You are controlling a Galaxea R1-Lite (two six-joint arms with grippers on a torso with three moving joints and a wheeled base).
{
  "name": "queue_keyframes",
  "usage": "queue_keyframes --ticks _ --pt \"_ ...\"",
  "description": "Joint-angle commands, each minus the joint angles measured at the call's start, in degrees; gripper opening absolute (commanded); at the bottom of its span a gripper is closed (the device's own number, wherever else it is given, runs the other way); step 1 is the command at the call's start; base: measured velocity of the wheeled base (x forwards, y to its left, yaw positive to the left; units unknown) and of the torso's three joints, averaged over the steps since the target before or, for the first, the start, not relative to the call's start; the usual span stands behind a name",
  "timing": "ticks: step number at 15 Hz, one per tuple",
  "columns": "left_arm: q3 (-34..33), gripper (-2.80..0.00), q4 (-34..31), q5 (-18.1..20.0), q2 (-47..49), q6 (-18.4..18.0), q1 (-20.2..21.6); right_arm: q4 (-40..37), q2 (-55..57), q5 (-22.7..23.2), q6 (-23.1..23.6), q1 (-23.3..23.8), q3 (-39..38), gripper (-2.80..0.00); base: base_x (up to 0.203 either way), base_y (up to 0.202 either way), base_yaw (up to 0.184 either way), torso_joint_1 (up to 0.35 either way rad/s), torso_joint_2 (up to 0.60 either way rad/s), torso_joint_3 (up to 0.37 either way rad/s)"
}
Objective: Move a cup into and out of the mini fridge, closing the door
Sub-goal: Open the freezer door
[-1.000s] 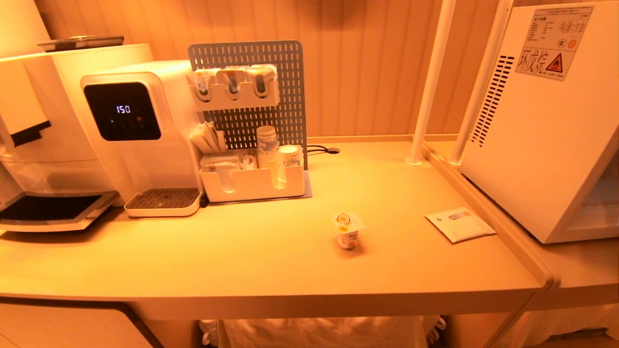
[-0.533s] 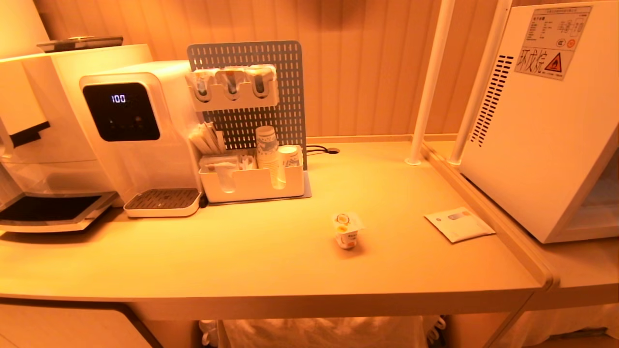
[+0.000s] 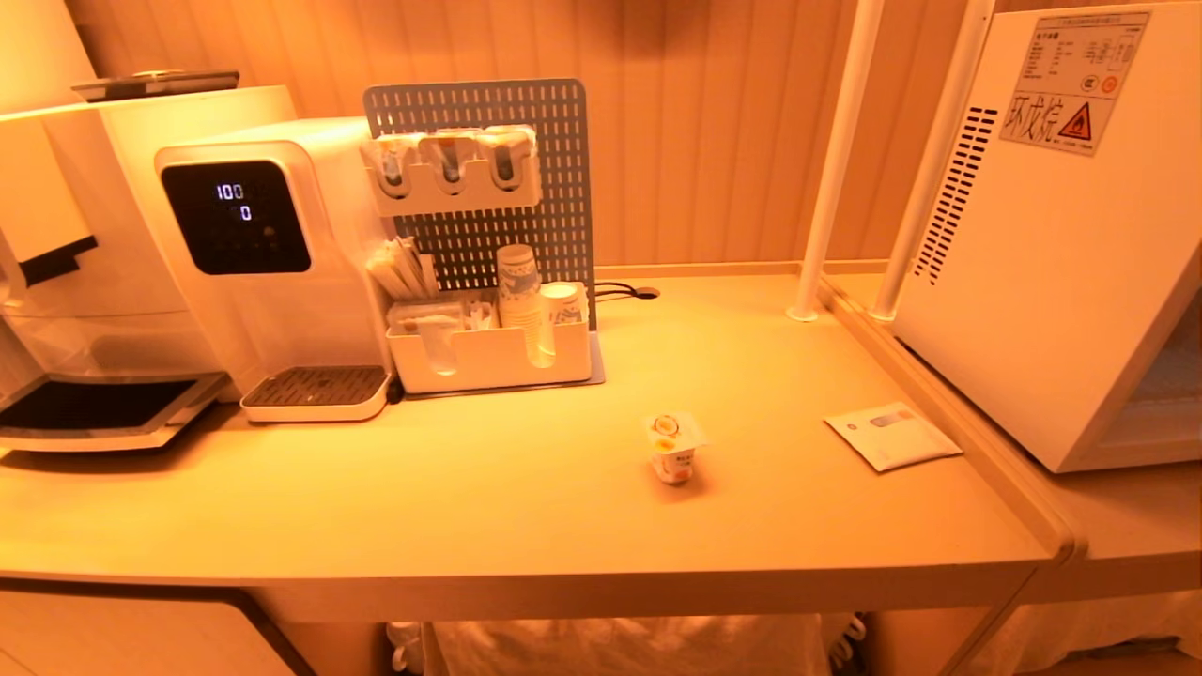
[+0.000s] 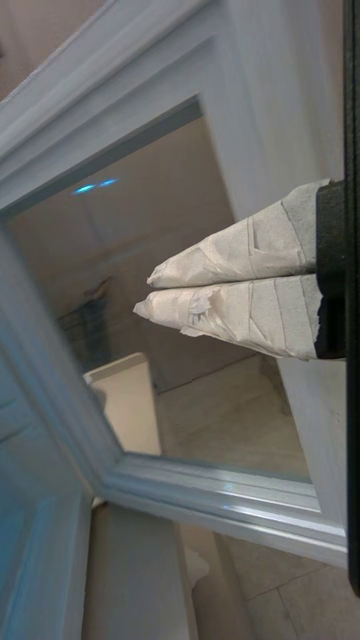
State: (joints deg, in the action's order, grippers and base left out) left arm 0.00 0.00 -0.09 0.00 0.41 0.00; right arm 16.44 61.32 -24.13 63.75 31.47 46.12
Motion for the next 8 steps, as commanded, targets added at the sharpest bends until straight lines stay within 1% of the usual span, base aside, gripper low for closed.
queue_keyframes --ticks 1,3,5,7,8 --pt "0.0 -2.8 0.0 0.0 0.0 0.1 0.0 0.0 0.2 -2.1 -2.0 0.4 0.5 -2.8 0.0 0.0 0.0 0.0 0.0 0.0" --pt "0.0 -2.8 0.0 0.0 0.0 0.1 0.0 -0.5 1.4 -3.2 -3.5 0.4 0.7 -2.8 0.0 0.0 0.0 0.0 0.0 0.0" --pt "0.0 -2.8 0.0 0.0 0.0 0.0 0.0 -0.7 3.7 -3.1 -6.0 0.2 1.7 -2.8 0.0 0.0 0.0 0.0 0.0 0.0" --pt "0.0 -2.8 0.0 0.0 0.0 0.0 0.0 -0.8 5.7 -2.3 -6.1 -0.1 2.2 -2.8 0.0 0.0 0.0 0.0 0.0 0.0" --pt "0.0 -2.8 0.0 0.0 0.0 0.0 0.0 -0.8 6.7 -2.2 -6.5 -1.1 2.0 -2.8 0.0 0.0 0.0 0.0 0.0 0.0"
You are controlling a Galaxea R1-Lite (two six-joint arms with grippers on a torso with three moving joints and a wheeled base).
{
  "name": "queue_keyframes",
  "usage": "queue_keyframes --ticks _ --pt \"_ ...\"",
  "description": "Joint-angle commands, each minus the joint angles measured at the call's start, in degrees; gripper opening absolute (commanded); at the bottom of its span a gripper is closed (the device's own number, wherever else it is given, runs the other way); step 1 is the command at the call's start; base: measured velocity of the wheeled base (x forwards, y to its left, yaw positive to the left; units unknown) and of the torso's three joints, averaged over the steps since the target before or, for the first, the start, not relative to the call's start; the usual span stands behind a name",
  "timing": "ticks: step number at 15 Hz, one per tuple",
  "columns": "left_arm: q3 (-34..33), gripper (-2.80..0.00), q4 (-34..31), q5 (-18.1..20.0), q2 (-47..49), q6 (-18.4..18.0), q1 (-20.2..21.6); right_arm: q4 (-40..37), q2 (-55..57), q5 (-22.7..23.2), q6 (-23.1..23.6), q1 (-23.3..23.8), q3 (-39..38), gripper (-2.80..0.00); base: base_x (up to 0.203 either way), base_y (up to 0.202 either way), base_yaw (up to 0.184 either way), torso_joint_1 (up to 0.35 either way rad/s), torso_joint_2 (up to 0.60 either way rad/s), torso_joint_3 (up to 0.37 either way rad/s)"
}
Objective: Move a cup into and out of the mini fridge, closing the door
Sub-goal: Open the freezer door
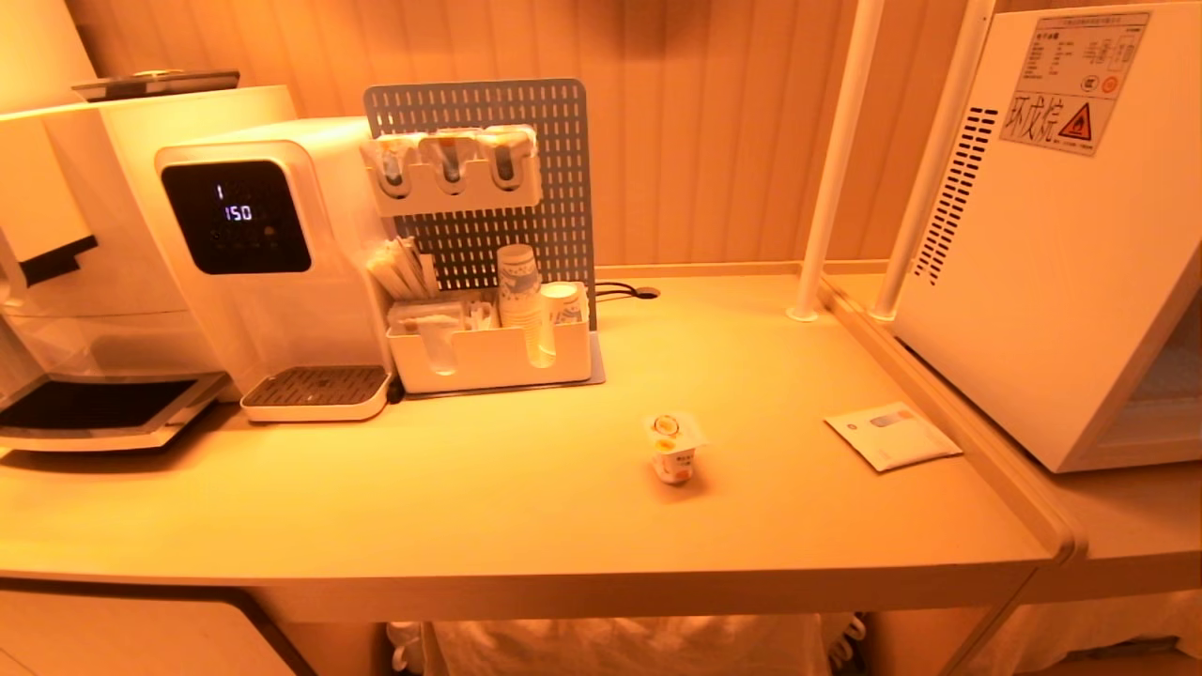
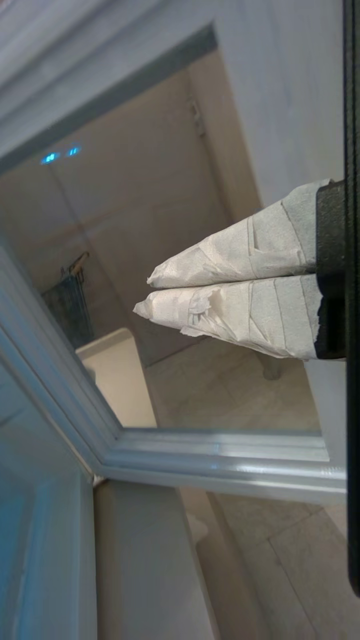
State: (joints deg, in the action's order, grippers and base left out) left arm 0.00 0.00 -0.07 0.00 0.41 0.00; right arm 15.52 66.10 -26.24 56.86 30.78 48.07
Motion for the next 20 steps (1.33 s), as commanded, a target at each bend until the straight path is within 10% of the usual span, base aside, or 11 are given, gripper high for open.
queue_keyframes --ticks 1,11,20 --pt "0.0 -2.8 0.0 0.0 0.0 0.0 0.0 0.1 2.6 0.4 -0.8 -1.9 0.0 -2.8 0.0 0.0 0.0 0.0 0.0 0.0" --pt "0.0 -2.8 0.0 0.0 0.0 0.0 0.0 -1.6 3.1 14.3 -19.6 -20.3 -8.6 -2.8 0.0 0.0 0.0 0.0 0.0 0.0" --pt "0.0 -2.8 0.0 0.0 0.0 0.0 0.0 -7.2 -32.5 15.9 -25.7 -31.6 -34.8 -2.8 0.0 0.0 0.0 0.0 0.0 0.0"
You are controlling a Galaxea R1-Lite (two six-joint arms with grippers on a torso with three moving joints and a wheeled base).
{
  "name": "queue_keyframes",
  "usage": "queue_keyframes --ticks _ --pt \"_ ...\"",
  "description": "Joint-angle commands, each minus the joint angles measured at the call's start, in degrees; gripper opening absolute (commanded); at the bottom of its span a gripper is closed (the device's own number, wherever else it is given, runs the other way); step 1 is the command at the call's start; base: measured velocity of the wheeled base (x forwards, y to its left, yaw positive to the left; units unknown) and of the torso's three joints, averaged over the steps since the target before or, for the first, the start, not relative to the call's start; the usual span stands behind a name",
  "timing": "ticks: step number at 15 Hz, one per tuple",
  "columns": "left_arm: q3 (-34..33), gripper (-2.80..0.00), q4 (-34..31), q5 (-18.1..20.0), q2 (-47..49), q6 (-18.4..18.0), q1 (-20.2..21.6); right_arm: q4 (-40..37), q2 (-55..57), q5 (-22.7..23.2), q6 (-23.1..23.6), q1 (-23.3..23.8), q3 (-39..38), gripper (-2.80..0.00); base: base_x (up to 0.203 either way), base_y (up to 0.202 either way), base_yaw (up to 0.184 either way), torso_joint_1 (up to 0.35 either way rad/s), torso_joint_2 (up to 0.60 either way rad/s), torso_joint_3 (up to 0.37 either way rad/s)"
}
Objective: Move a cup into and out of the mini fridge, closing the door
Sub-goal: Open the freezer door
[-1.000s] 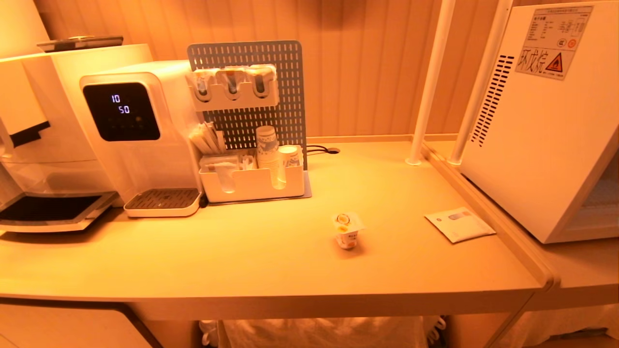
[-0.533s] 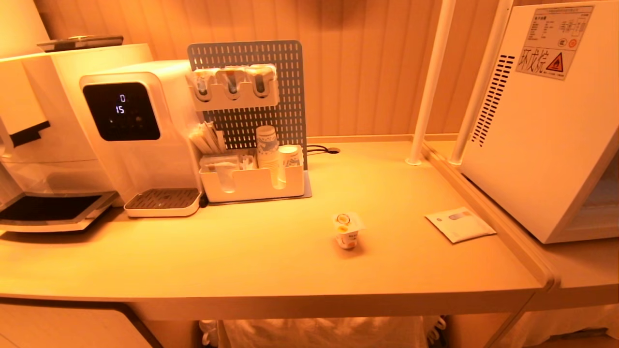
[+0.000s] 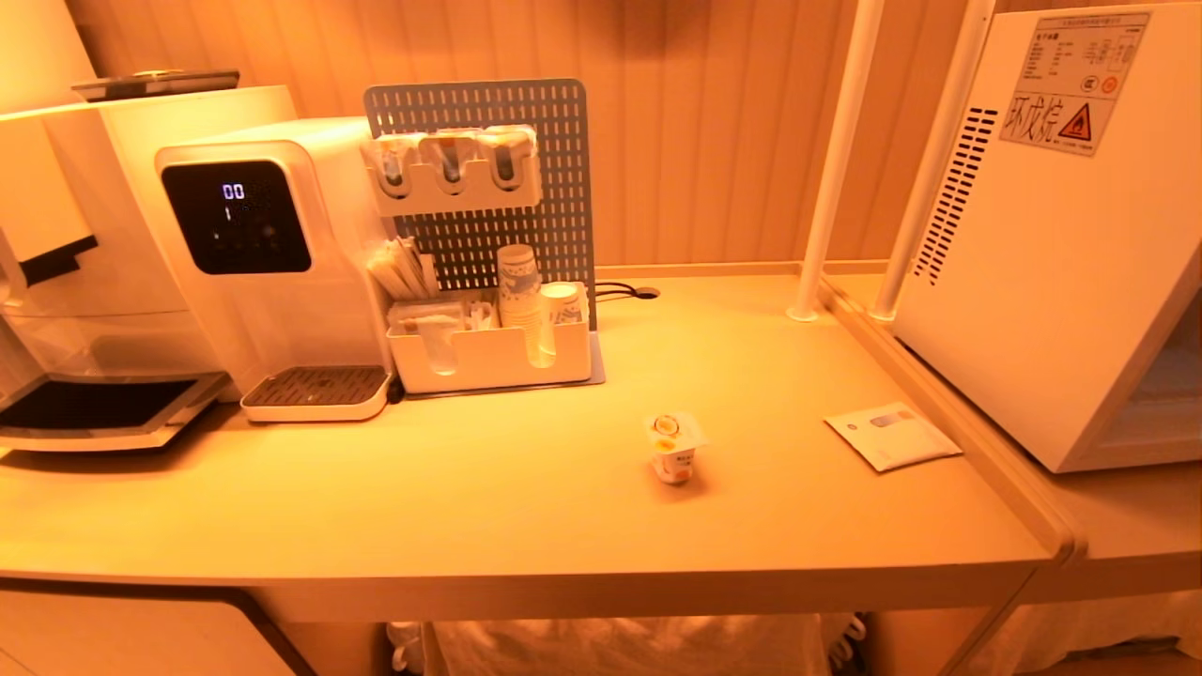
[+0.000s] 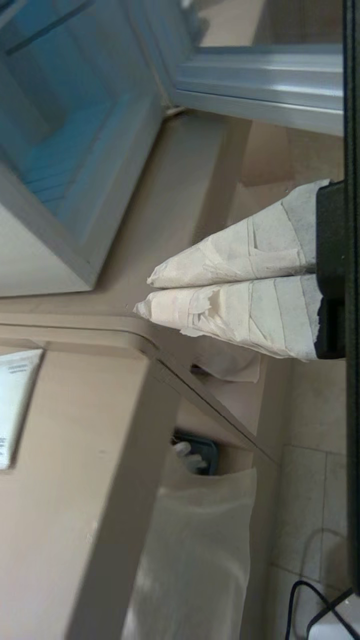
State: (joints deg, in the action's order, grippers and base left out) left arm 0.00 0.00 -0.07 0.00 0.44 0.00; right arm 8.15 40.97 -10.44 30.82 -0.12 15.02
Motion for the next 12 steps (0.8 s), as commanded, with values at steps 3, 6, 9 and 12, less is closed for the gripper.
queue_keyframes --ticks 3,6,9,12 --pt "0.0 -2.8 0.0 0.0 0.0 0.0 0.0 -6.4 -19.3 -3.3 -4.8 -2.1 -6.1 -2.8 0.0 0.0 0.0 0.0 0.0 0.0" --pt "0.0 -2.8 0.0 0.0 0.0 0.0 0.0 -13.9 -24.5 -4.7 -15.7 -2.9 -7.3 -2.8 0.0 0.0 0.0 0.0 0.0 0.0" --pt "0.0 -2.8 0.0 0.0 0.0 0.1 0.0 -11.4 -24.4 -4.6 -19.0 -3.0 -9.7 -2.8 0.0 0.0 0.0 0.0 0.0 0.0" --pt "0.0 -2.8 0.0 0.0 0.0 0.0 0.0 -11.3 -24.4 -1.8 -19.4 -3.0 -10.6 -2.8 0.0 0.0 0.0 0.0 0.0 0.0"
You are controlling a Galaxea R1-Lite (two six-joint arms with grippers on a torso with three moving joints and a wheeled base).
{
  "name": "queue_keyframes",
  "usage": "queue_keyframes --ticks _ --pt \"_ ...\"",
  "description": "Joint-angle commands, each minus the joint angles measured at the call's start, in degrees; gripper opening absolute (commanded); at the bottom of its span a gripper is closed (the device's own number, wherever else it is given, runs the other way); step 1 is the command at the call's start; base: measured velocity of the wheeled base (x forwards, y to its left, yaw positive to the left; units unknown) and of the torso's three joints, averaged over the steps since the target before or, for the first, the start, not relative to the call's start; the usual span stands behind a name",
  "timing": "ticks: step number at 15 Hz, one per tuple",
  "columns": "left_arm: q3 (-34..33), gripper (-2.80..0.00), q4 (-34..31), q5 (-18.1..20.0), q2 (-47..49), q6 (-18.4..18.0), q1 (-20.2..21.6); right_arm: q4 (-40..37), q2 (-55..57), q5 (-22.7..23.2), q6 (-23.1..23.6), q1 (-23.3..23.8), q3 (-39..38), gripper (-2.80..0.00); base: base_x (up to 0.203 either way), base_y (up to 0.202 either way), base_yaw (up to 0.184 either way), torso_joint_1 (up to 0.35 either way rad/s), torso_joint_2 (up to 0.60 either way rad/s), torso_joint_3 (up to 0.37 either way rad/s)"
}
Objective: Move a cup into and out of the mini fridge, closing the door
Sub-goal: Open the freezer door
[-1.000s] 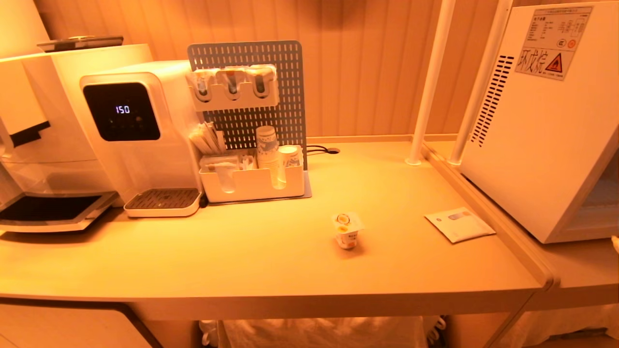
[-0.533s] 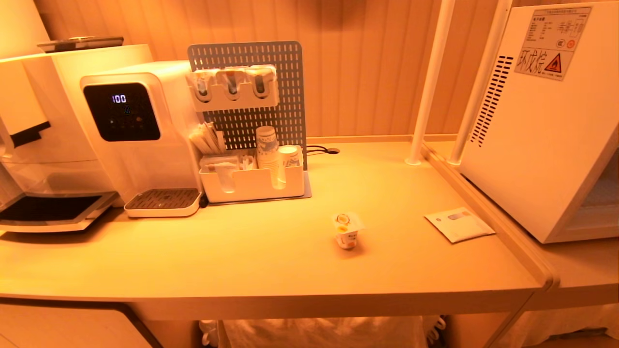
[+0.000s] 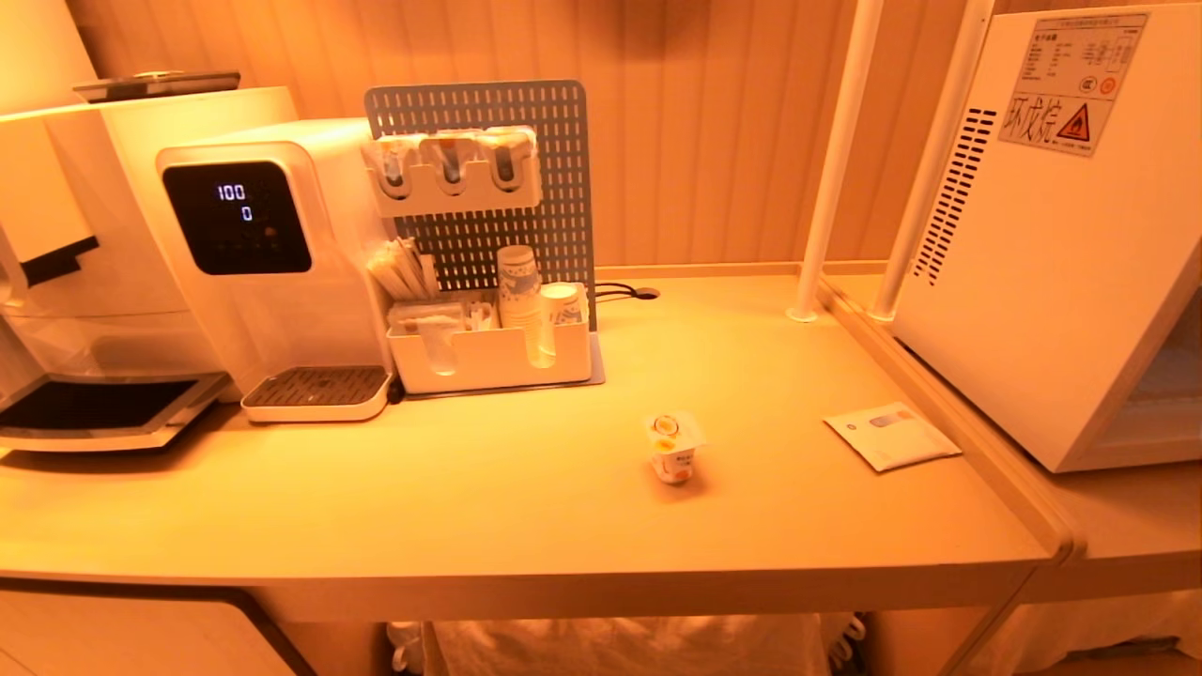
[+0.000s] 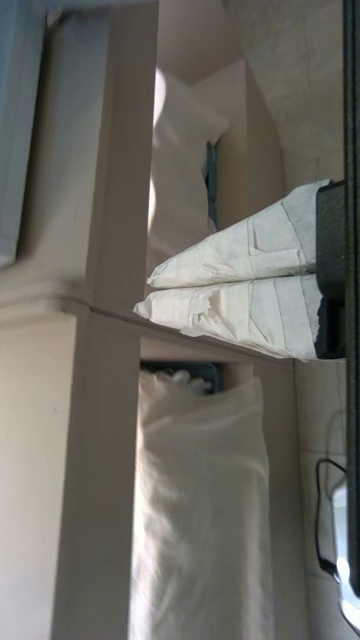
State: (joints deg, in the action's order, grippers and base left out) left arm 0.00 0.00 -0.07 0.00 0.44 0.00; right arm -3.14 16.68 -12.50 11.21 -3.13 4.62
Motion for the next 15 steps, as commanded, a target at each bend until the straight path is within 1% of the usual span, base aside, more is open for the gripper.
queue_keyframes --ticks 1,2,3,5,6,8,9,12,13,15 --pt "0.0 -2.8 0.0 0.0 0.0 0.1 0.0 -0.2 -0.2 1.3 -1.3 -0.1 -0.5 -2.8 0.0 0.0 0.0 0.0 0.0 0.0" --pt "0.0 -2.8 0.0 0.0 0.0 0.1 0.0 -0.3 -0.2 2.1 -2.5 -0.1 -0.6 -2.8 0.0 0.0 0.0 0.0 0.0 0.0" --pt "0.0 -2.8 0.0 0.0 0.0 0.0 0.0 0.1 -0.2 3.6 -2.7 -0.1 -1.3 -2.8 0.0 0.0 0.0 0.0 0.0 0.0" --pt "0.0 -2.8 0.0 0.0 0.0 0.1 0.0 -0.4 -0.5 4.7 -4.2 0.1 -1.4 -2.8 0.0 0.0 0.0 0.0 0.0 0.0" --pt "0.0 -2.8 0.0 0.0 0.0 0.1 0.0 -0.8 -2.4 5.9 -4.1 1.0 -1.3 -2.8 0.0 0.0 0.0 0.0 0.0 0.0" --pt "0.0 -2.8 0.0 0.0 0.0 0.1 0.0 -2.7 -7.9 10.6 -4.0 3.0 -0.7 -2.8 0.0 0.0 0.0 0.0 0.0 0.0" --pt "0.0 -2.8 0.0 0.0 0.0 0.0 0.0 -3.5 -10.9 11.9 -4.1 3.4 -0.5 -2.8 0.0 0.0 0.0 0.0 0.0 0.0" --pt "0.0 -2.8 0.0 0.0 0.0 0.0 0.0 -4.8 -17.0 14.2 -5.0 3.6 -0.6 -2.8 0.0 0.0 0.0 0.0 0.0 0.0" --pt "0.0 -2.8 0.0 0.0 0.0 0.1 0.0 -5.4 -16.7 14.7 -5.9 3.7 -0.6 -2.8 0.0 0.0 0.0 0.0 0.0 0.0" --pt "0.0 -2.8 0.0 0.0 0.0 0.0 0.0 -5.7 -16.7 14.6 -5.8 3.7 -0.5 -2.8 0.0 0.0 0.0 0.0 0.0 0.0"
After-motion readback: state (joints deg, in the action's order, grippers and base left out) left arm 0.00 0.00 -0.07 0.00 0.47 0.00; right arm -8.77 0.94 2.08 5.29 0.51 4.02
